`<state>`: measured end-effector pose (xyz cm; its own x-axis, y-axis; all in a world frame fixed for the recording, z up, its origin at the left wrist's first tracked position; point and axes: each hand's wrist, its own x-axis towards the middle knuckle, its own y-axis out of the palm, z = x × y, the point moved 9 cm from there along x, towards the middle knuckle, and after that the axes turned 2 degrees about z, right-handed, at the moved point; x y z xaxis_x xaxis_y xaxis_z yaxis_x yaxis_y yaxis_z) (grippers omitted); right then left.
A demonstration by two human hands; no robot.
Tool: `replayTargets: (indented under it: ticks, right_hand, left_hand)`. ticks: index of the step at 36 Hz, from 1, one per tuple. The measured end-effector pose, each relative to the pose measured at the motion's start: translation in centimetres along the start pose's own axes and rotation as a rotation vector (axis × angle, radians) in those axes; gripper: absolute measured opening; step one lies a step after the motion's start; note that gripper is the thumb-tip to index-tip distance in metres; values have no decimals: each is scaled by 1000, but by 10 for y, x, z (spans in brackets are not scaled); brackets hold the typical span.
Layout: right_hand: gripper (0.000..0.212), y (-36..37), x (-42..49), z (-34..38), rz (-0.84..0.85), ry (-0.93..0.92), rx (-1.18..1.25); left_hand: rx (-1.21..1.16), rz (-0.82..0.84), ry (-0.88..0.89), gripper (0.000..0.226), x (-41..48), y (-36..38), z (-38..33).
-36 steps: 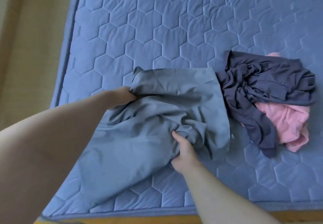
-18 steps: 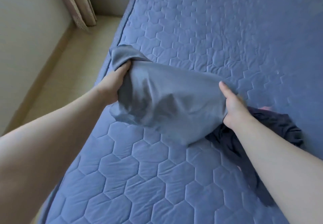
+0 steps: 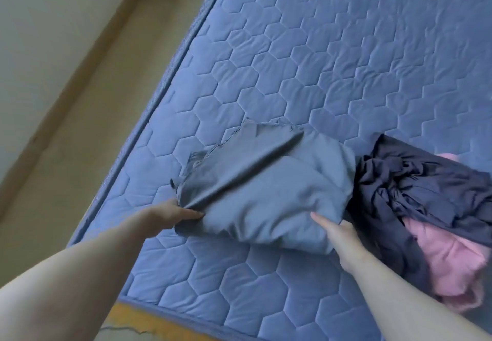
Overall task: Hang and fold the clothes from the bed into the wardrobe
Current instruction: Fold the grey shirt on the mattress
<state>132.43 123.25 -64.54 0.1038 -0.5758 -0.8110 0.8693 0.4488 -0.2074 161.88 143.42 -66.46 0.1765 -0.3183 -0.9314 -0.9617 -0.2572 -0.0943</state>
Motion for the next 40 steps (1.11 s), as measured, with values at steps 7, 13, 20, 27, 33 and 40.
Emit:
replayTargets:
  ticks: [7, 13, 20, 27, 33, 40]
  right_hand:
    - [20, 0, 7, -40, 91, 93, -166]
    - [34, -7, 32, -11, 18, 18, 66]
    - [49, -8, 55, 35, -91, -85, 217]
    - [32, 16, 48, 50, 112, -88, 255]
    - [18, 21, 41, 28, 277, 104, 67]
    - [24, 12, 67, 24, 48, -30, -131]
  left_hand:
    - [-83, 264, -260, 102, 1, 24, 48]
    - [-217, 19, -133, 80, 23, 8, 8]
    - [-263, -74, 164, 52, 39, 17, -57]
    - [-280, 235, 43, 9, 18, 47, -44]
    - [20, 145, -226, 43, 14, 11, 16]
    - [188, -45, -90, 47, 23, 9, -11]
